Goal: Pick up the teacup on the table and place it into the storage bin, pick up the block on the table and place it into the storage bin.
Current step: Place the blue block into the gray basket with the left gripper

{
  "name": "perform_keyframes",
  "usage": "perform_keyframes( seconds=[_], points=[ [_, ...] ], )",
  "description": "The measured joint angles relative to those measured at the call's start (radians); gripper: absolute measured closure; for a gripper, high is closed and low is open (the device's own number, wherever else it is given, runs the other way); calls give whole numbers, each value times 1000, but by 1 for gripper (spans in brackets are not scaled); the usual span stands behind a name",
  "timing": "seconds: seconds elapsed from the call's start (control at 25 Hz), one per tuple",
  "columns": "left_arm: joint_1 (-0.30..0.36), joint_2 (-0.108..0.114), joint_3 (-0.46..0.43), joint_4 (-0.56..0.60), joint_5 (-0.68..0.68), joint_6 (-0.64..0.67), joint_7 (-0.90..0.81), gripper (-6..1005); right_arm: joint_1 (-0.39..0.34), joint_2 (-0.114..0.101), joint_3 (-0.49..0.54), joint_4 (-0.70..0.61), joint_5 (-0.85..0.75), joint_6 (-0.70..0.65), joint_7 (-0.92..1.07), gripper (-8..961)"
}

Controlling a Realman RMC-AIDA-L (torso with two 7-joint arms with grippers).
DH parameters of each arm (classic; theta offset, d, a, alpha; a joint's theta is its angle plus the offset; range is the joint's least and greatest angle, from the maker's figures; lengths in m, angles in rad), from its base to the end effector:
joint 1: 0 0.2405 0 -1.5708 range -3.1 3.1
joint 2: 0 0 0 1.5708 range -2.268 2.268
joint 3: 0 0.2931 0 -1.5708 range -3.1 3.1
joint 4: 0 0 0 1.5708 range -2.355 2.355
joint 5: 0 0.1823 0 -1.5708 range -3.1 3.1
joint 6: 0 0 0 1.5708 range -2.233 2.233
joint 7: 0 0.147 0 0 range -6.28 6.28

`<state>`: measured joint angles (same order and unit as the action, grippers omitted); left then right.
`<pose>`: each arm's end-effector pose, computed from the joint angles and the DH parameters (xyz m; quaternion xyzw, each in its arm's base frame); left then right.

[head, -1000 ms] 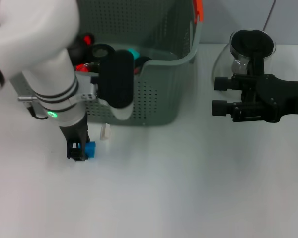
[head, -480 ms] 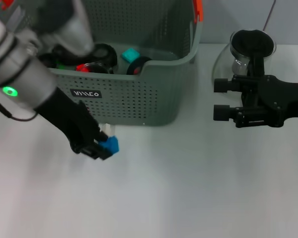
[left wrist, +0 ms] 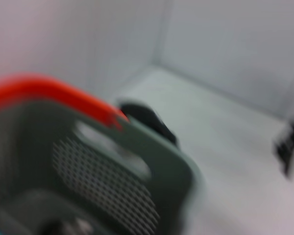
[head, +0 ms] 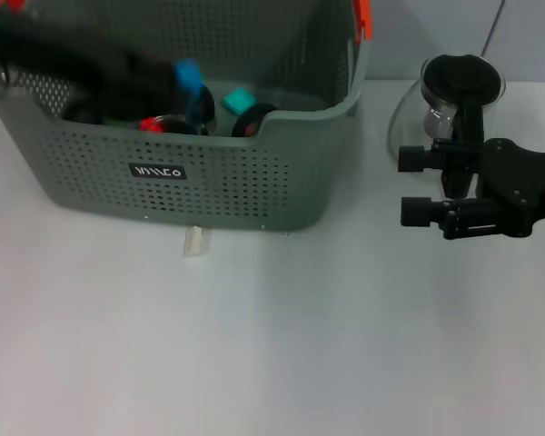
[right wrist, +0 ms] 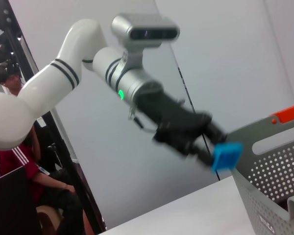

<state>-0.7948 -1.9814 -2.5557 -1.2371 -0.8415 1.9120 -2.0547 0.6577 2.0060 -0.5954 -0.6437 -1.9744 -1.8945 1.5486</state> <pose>-0.1794 0.3811 0.0919 -0.9588 -0.2340 -0.0995 0.1269 0.2204 0.3309 0.0204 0.9287 -0.1899 -0.3183 0.0075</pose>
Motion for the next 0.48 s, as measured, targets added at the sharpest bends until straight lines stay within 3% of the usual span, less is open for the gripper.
perform_keyframes(
  seconds=[0.12, 0.24, 0.36, 0.48],
  points=[
    [-21, 43, -9, 73, -25, -146, -39, 569, -1, -8, -4, -3, -1, -11, 3, 12],
    [-46, 70, 18, 168, -12, -346, -80, 564, -1, -13, -8, -3, -5, -18, 4, 12],
    [-73, 83, 58, 264, -6, -497, -104, 559, -1, -19, -10, -3, -8, -23, 4, 12],
    [-90, 80, 116, 331, -5, -624, -121, 554, -1, -25, -13, -3, -8, -27, 1, 12]
  ],
)
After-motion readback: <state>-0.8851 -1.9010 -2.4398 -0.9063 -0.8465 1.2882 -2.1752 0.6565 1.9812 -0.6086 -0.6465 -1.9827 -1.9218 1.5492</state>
